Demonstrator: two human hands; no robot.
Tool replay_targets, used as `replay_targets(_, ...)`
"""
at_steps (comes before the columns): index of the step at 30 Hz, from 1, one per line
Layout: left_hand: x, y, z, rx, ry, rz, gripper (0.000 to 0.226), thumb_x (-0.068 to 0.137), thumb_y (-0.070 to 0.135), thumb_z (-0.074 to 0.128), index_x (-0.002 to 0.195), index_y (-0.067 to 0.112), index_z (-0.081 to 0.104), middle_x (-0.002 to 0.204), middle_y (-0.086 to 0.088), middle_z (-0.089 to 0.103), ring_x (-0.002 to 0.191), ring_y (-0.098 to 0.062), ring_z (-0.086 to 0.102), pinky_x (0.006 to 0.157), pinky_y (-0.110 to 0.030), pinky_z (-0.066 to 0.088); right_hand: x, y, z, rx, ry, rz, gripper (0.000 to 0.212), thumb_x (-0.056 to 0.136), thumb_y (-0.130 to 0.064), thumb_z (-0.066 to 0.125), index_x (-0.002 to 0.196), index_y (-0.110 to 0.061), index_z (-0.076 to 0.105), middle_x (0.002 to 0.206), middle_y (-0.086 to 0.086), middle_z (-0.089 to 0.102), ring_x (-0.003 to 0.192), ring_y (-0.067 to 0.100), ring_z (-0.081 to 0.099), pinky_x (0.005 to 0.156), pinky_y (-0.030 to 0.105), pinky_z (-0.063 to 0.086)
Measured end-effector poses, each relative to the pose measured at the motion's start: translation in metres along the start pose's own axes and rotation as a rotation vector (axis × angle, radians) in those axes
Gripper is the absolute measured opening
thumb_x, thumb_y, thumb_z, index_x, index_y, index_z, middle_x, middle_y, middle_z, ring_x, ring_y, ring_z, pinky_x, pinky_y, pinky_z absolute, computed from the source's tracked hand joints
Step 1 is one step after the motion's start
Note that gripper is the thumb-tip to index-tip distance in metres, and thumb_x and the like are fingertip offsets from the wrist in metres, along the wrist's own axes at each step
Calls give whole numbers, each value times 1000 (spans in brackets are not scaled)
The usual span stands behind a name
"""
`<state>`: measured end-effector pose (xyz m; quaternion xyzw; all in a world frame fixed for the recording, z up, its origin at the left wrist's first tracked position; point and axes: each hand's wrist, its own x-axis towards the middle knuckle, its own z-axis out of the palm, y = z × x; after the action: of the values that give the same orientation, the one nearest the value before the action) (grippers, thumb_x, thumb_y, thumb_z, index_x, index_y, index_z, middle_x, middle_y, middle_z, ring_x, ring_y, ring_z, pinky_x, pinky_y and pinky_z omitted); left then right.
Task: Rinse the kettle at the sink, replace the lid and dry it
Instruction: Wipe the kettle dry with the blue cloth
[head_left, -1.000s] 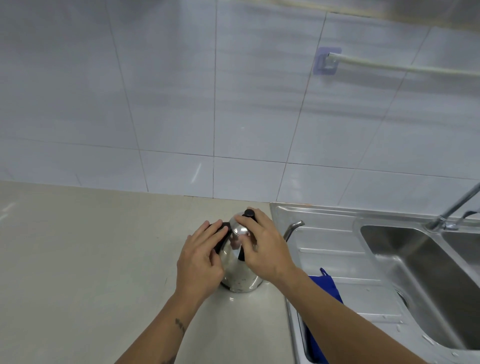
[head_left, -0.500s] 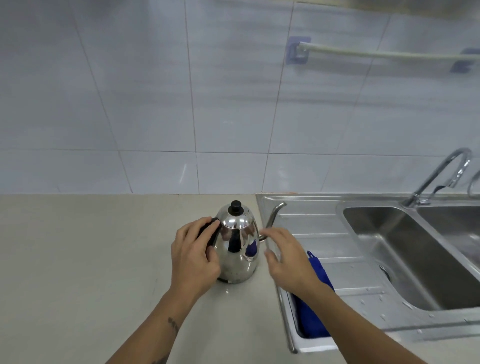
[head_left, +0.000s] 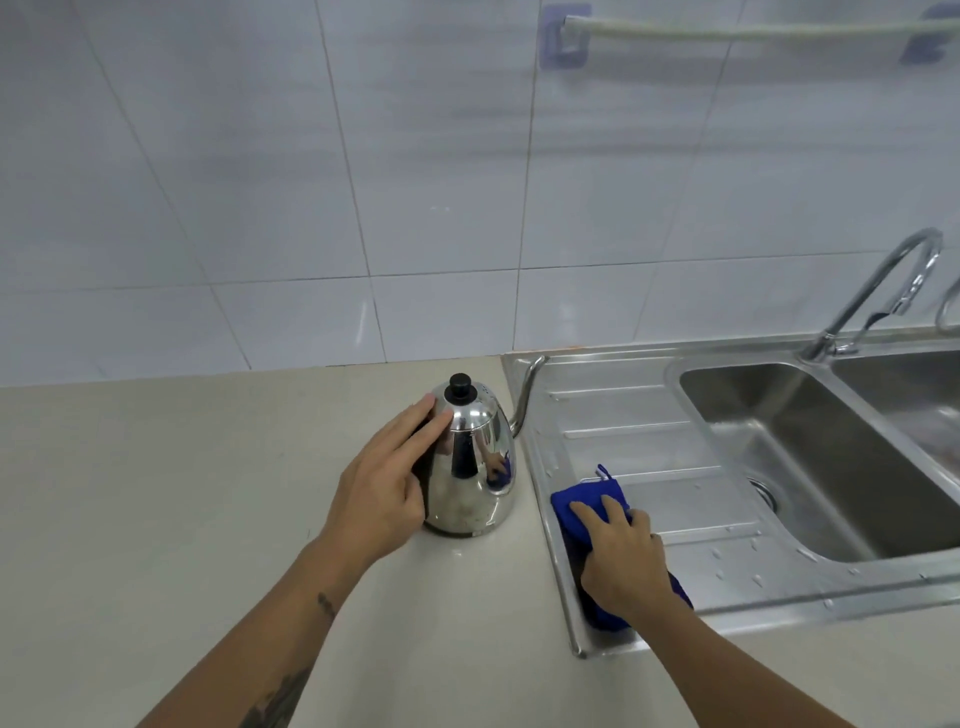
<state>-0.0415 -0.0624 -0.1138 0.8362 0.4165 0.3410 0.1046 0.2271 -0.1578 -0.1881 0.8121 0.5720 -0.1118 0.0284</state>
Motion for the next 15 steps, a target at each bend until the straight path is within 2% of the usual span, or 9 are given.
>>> replay_targets(3, -3, 10, 1, -3, 20, -22, 83, 76, -7, 46, 147, 37, 42, 158, 19, 32, 138, -4, 43, 96, -27, 51, 4, 1, -7, 63, 19, -12, 65, 89, -16, 51, 150, -33, 37, 149, -1, 46, 123, 29, 47, 100, 38, 49)
replay_targets(5, -5, 16, 3, -4, 7, -20, 81, 78, -3, 48, 148, 36, 40, 160, 19, 28, 137, -3, 42, 93, -22, 48, 6, 0, -13, 276, 60, 35, 64, 86, -7, 49, 146, -30, 47, 135, 0, 59, 113, 29, 56, 91, 38, 53)
replay_targets(8, -5, 16, 2, 5, -27, 32, 78, 81, 1, 51, 152, 29, 35, 162, 14, 23, 146, -5, 30, 107, -21, 38, 4, -9, -32, 714, 121, 129, 56, 89, 0, 47, 139, -25, 55, 112, 5, 68, 89, 21, 63, 78, 35, 53)
replay_targets(10, -3, 13, 0, 23, -51, 79, 78, 81, 1, 54, 153, 25, 34, 163, 12, 20, 150, -8, 23, 115, -24, 31, -1, -25, -51, 906, 186, 94, 49, 90, 2, 47, 131, -22, 60, 105, 3, 69, 82, 14, 61, 76, 34, 54)
replay_targets(12, -1, 11, 0, -4, -63, 87, 79, 81, -3, 54, 153, 22, 33, 164, 10, 19, 151, -9, 19, 119, -26, 26, -5, -47, -74, 1023, 283, -8, 52, 89, 2, 47, 130, -24, 61, 103, -3, 70, 83, 11, 63, 77, 31, 52)
replay_targets(15, 2, 9, 4, -105, -58, 13, 84, 78, -11, 47, 153, 22, 32, 164, 10, 18, 151, -8, 17, 120, -26, 25, -10, -86, -98, 1143, 381, -165, 58, 89, 2, 47, 139, -25, 58, 124, -7, 68, 109, 13, 64, 98, 28, 49)
